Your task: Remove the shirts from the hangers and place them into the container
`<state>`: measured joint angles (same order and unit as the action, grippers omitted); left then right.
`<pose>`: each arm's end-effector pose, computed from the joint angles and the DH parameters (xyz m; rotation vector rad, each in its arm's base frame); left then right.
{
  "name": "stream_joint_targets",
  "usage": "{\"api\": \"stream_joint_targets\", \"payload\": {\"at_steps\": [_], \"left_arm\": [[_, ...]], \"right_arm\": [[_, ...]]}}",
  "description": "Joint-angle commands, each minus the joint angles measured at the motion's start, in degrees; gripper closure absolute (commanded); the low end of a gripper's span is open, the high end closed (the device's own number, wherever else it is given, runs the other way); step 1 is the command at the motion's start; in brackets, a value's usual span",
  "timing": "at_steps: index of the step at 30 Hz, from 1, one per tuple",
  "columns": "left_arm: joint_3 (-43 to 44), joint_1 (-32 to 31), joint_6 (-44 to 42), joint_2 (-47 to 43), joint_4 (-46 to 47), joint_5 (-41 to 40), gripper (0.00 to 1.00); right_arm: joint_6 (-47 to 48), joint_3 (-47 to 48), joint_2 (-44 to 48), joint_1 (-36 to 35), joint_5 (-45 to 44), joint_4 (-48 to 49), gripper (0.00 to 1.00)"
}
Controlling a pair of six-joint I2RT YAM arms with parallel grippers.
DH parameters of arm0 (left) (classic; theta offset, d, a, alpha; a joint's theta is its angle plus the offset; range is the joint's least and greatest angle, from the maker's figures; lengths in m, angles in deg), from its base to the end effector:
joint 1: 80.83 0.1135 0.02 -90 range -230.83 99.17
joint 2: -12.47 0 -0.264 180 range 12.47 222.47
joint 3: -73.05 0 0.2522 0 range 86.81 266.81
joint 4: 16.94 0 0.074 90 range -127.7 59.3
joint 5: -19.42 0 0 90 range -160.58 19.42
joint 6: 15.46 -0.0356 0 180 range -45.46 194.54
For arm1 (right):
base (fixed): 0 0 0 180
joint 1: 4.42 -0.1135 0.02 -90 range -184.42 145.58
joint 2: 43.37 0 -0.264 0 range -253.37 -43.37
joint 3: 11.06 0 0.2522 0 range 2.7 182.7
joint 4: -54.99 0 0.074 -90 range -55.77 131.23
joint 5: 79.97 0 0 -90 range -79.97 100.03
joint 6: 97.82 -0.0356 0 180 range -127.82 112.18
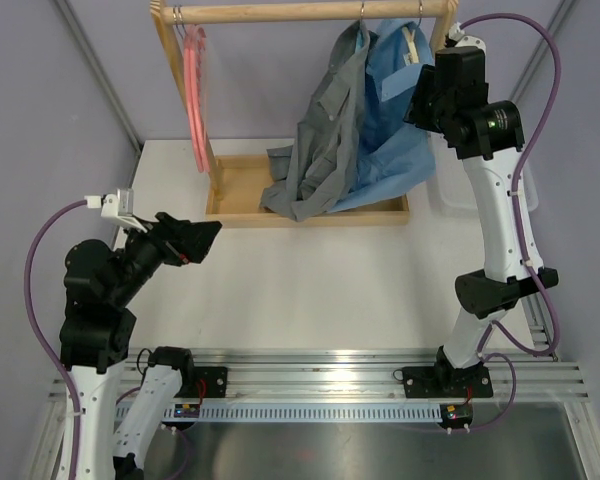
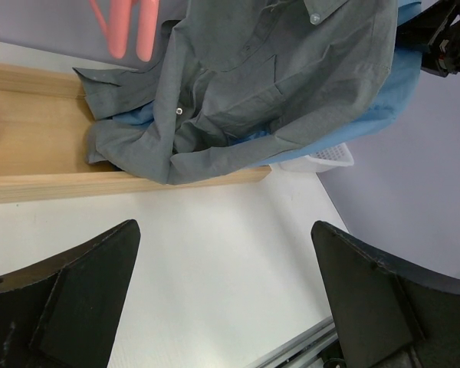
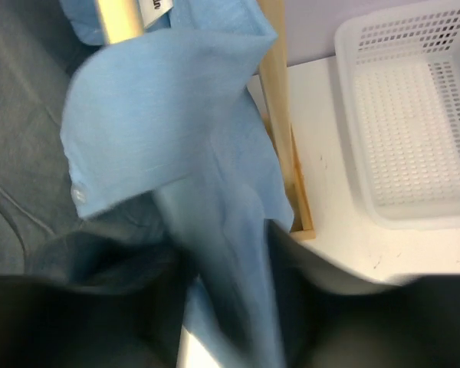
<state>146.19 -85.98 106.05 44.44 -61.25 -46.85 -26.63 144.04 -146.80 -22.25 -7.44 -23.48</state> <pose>0.0907 -0.0226 0.4135 -0.0568 1.6846 -0.8219 0.3213 0.0921 0.5194 0.2069 2.0060 0.0954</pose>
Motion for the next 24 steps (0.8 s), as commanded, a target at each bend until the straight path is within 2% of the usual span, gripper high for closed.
{"api": "stream_joint_targets", "payload": {"at_steps": [1, 4, 8, 11, 16, 20, 22, 24], "left_arm": [[-0.6, -0.2, -0.5, -0.5, 1.1, 0.4, 0.01], [-0.3, -0.2, -0.8, -0.7, 0.8, 0.1, 0.01], [-0.2, -0.2, -1.0, -1.1, 0.3, -0.1, 0.01], [-0.4, -0.2, -0.9, -1.1, 0.6, -0.2, 0.01], [-0.5, -0.2, -0.4, -1.0, 1.1, 0.2, 0.01], [-1.0, -0.2, 0.3, -1.1, 1.9, 1.1, 0.01], [-1.4, -0.2, 0.9, -1.3, 2.6, 1.2, 0.01], [-1.7, -0.2, 1.4, -1.4, 2.6, 1.3, 0.01]], "right_arm": [[-0.2, 0.1, 1.1, -0.1, -5.5, 1.5, 0.6], [-0.1, 0.7, 0.1, 0.0, -5.2, 1.4, 0.83], [0.3, 1.0, -0.1, -0.1, -2.8, 1.2, 0.88], [1.3, -0.6, 1.8, -0.2, -2.7, 3.4, 1.0], [5.8, -10.6, 10.1, -0.2, -2.6, 11.7, 1.0], [10.6, -22.8, 19.1, -0.1, -2.2, 25.5, 1.0], [13.8, -25.8, 20.8, -0.1, -3.5, 31.2, 1.0], [17.5, -27.4, 21.3, -0.1, -3.5, 32.8, 1.0]]}}
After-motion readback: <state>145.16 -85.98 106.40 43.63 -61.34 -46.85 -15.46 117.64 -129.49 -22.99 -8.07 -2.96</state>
